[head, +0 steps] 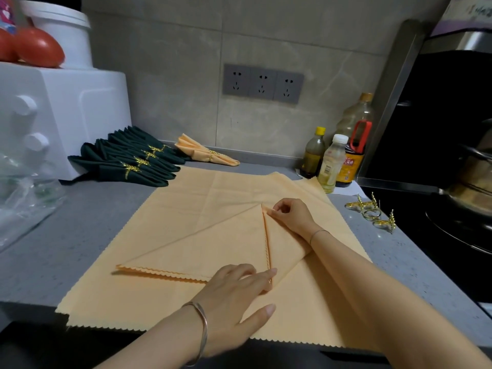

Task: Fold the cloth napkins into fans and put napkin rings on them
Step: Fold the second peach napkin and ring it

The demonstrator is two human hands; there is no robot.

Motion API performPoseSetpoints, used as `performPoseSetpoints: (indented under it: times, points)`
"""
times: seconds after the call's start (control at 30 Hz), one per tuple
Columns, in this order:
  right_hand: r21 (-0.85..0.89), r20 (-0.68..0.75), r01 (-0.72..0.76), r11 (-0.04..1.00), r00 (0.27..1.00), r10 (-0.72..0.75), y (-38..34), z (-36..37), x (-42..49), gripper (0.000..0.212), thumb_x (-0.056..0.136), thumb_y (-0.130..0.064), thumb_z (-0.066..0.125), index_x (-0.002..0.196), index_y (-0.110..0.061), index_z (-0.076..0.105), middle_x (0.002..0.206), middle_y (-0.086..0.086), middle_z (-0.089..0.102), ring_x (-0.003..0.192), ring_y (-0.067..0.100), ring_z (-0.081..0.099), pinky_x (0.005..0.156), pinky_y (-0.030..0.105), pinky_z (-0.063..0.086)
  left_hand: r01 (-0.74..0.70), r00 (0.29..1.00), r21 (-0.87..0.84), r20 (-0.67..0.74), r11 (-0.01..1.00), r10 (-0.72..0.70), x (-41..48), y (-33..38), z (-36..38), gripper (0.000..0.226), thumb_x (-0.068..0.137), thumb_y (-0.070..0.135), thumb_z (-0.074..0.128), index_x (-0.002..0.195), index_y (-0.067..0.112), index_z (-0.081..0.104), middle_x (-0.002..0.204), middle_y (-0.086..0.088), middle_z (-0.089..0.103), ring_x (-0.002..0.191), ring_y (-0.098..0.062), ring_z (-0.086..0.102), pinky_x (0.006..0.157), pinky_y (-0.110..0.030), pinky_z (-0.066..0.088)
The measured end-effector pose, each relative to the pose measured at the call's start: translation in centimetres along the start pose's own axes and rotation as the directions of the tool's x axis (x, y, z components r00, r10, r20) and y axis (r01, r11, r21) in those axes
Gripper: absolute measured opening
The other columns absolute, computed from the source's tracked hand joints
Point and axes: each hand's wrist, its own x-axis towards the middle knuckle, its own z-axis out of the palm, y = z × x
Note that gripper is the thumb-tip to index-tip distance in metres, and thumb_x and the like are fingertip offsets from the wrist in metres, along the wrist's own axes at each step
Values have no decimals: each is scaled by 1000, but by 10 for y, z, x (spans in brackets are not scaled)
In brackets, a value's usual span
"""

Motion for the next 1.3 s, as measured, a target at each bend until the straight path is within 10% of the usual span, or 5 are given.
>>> performPoseSetpoints:
  times: [0.37, 0.73, 1.3]
  points:
    - [2, -51, 208, 978, 977, -208, -42, -48, -87, 26, 97, -33, 48, 116, -23, 63, 117, -13, 61, 103, -4, 53, 88, 6, 38, 51, 999, 18, 16, 999, -52, -6, 11, -2, 59, 94, 60, 21, 148, 41, 8, 152, 17, 19, 141, -11, 8, 116, -31, 12]
    - [-275, 508, 414, 868, 829, -235, -29, -47, -193, 50, 100, -45, 22, 149, -37, 18, 154, -27, 8, 138, -15, -7, 115, 20, -8, 52, 998, 128, 28, 990, -56, -6, 23, -6, 60, 98, 56, 20, 152, 34, 7, 158, 21, 5, 144, -9, 3, 117, -26, 1]
    - [-482, 391, 177, 858, 920, 30, 20, -63, -125, 53, 103, -40, 18, 152, -25, 5, 158, -12, -2, 144, 4, -9, 115, 25, -7, 57, 997, 135, 38, 989, -63, -9, 26, -3, 62, 98, 55, 23, 152, 32, 4, 158, 21, 0, 145, -9, -2, 117, -27, -2]
